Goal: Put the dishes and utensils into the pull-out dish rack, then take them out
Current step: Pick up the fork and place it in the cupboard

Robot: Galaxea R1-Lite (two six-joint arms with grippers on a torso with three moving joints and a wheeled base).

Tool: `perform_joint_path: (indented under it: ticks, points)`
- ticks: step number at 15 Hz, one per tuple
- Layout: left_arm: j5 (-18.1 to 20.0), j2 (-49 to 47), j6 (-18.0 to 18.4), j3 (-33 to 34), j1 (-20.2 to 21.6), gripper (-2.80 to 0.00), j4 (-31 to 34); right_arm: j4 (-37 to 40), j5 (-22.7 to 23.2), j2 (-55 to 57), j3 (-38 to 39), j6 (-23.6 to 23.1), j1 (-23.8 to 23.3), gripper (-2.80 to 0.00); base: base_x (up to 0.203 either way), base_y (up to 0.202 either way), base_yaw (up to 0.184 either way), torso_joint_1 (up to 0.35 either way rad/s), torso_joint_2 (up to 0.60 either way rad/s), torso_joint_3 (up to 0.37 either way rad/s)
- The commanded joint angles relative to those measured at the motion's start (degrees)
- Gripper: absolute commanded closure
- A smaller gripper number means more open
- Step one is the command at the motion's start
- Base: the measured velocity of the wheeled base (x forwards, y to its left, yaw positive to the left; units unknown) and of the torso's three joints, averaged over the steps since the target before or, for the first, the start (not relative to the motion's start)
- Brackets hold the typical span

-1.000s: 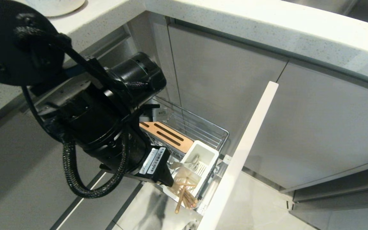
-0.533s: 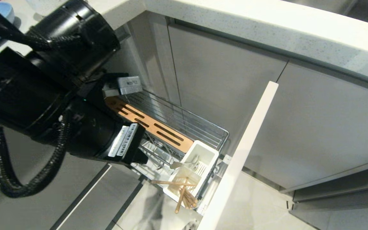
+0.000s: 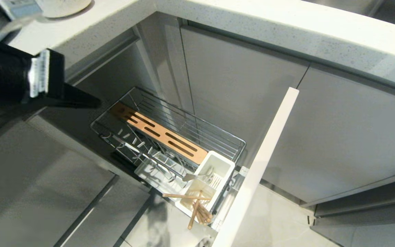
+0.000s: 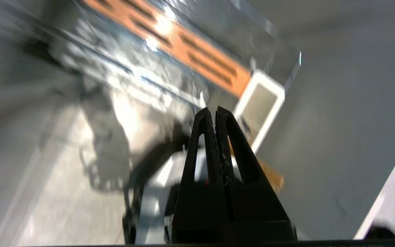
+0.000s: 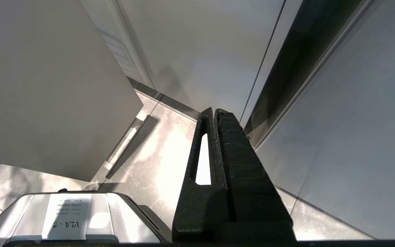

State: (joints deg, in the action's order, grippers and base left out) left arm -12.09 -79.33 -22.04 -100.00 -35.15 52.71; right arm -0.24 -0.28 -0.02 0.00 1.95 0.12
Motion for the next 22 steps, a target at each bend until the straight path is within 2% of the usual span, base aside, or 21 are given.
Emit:
perform_joint_path:
  ticks: [1, 5, 7, 10, 12, 14, 16, 17, 18, 20, 21, 22]
  points:
    - [-0.07, 5.77, 1.76, 0.06, 6.96, 0.00, -2.45, -0.02, 0.01, -0.24, 0.09, 0.04, -0.03, 0.00, 0.000, 0.000, 0.000, 0.000, 0.00, 0.000]
    - [0.77, 13.31, 6.46, 0.13, 20.34, 0.00, -8.64, -0.02, 0.02, -0.18, 0.09, 0.07, -0.01, 0.00, 0.000, 0.000, 0.000, 0.000, 0.00, 0.000]
    - [3.23, 15.99, 8.59, 0.15, 27.77, 0.00, -9.89, -0.02, -0.01, -0.22, 0.09, 0.05, 0.02, 0.00, 0.000, 0.000, 0.000, 0.000, 0.00, 0.000]
    - [10.05, 18.35, 11.15, 0.49, 42.97, 0.00, -11.53, -0.02, -0.04, -0.24, 0.09, 0.01, 0.06, 0.00, 0.000, 0.000, 0.000, 0.000, 0.00, 0.000]
    - [16.08, 19.81, 13.18, 2.50, 53.54, 0.00, -14.79, -0.02, 0.02, -0.23, 0.09, 0.04, 0.02, 0.00, 0.000, 0.000, 0.000, 0.000, 0.00, 0.000]
    - [19.85, 20.57, 15.40, 4.55, 60.86, 0.00, -17.42, -0.02, 0.02, -0.24, 0.09, -0.02, -0.01, 0.00, 0.000, 0.000, 0.000, 0.000, 0.00, 0.000]
    - [23.97, 20.04, 16.16, 5.00, 70.17, 0.00, -19.07, -0.02, 0.02, -0.15, 0.09, -0.01, 0.06, 0.00, 0.000, 0.000, 0.000, 0.000, 0.00, 0.000]
    - [26.80, 19.58, 16.27, 5.10, 74.75, 0.00, -20.09, -0.02, 0.02, -0.24, 0.09, 0.01, -0.03, 0.00, 0.000, 0.000, 0.000, 0.000, 0.00, 0.000]
    - [31.33, 19.11, 16.33, 5.16, 81.56, 0.00, -21.02, -0.02, 0.00, -0.22, 0.09, -0.01, 0.04, 0.00, 0.000, 0.000, 0.000, 0.000, 0.00, 0.000]
    - [42.81, 18.07, 16.50, 5.24, 94.15, 0.00, -22.54, -0.02, 0.02, -0.21, 0.09, 0.00, 0.02, 0.00, 0.000, 0.000, 0.000, 0.000, 0.00, 0.000]
    - [49.23, 16.92, 16.58, 5.24, 98.79, 0.00, -23.86, -0.02, 0.02, -0.23, 0.09, 0.02, 0.04, 0.00, 0.000, 0.000, 0.000, 0.000, 0.00, 0.000]
    - [53.14, 15.15, 16.67, 5.03, 102.17, 0.00, -25.23, -0.02, 0.02, -0.23, 0.09, 0.05, 0.06, 0.00, 0.000, 0.000, 0.000, 0.000, 0.00, 0.000]
